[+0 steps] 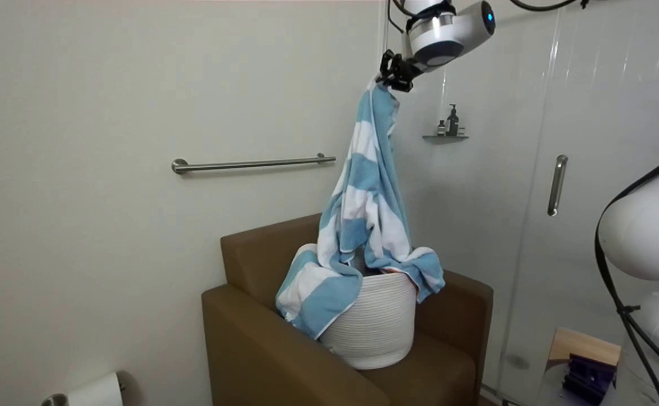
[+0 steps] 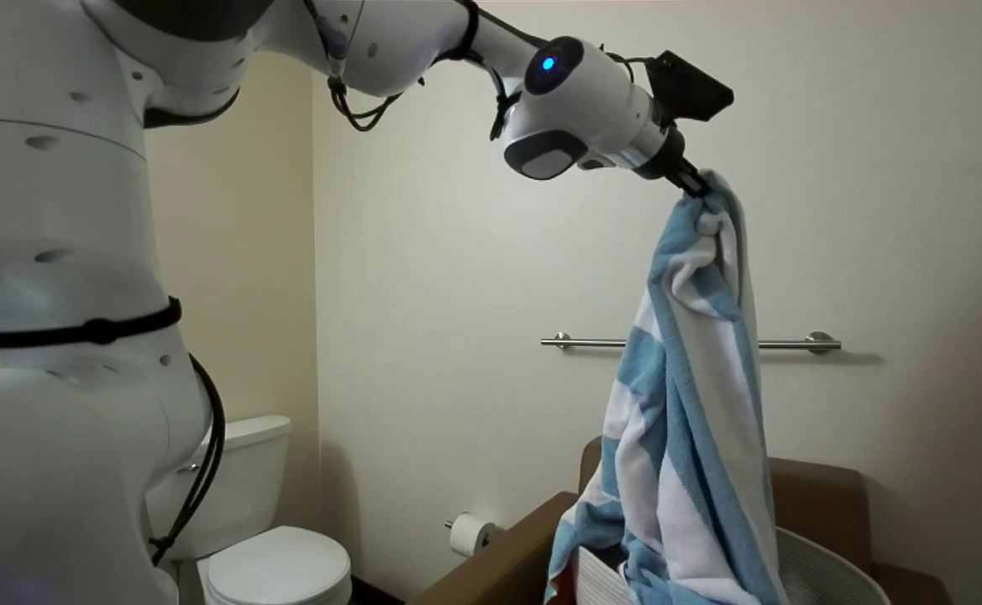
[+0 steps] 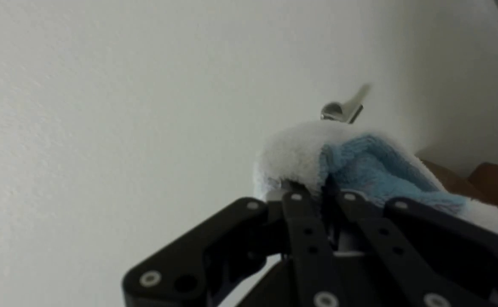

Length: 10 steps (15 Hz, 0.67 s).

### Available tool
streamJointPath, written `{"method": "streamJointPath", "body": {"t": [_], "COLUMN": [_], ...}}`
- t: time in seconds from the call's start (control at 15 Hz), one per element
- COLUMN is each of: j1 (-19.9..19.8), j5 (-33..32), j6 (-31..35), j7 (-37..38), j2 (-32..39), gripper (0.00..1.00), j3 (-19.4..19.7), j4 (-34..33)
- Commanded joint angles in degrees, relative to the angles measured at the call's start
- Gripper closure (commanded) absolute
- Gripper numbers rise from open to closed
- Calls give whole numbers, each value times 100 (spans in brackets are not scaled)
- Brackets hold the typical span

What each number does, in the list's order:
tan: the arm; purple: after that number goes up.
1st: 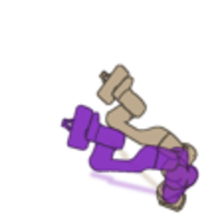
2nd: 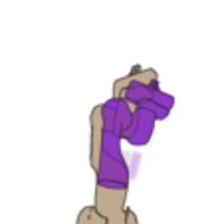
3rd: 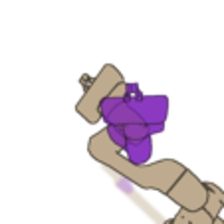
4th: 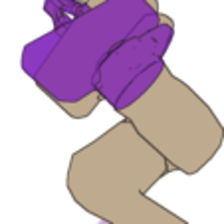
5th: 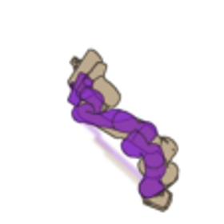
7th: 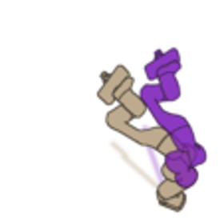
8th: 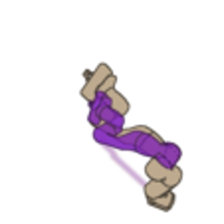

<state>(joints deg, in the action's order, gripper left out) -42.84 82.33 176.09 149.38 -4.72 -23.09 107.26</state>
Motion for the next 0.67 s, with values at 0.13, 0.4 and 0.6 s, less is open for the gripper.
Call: {"method": "streamJointPath", "body": {"t": [0.13,0.4,0.6], "j1": [-76,1783,2398], "j5": [-434,-463,-426], "j6": [-777,-523,-366], "j7": [-1,-19,-2], "j2": [323,743,1100], "gripper": [93,93,93], "j3": [55,1874,2530], "j4": [631,646,656]}}
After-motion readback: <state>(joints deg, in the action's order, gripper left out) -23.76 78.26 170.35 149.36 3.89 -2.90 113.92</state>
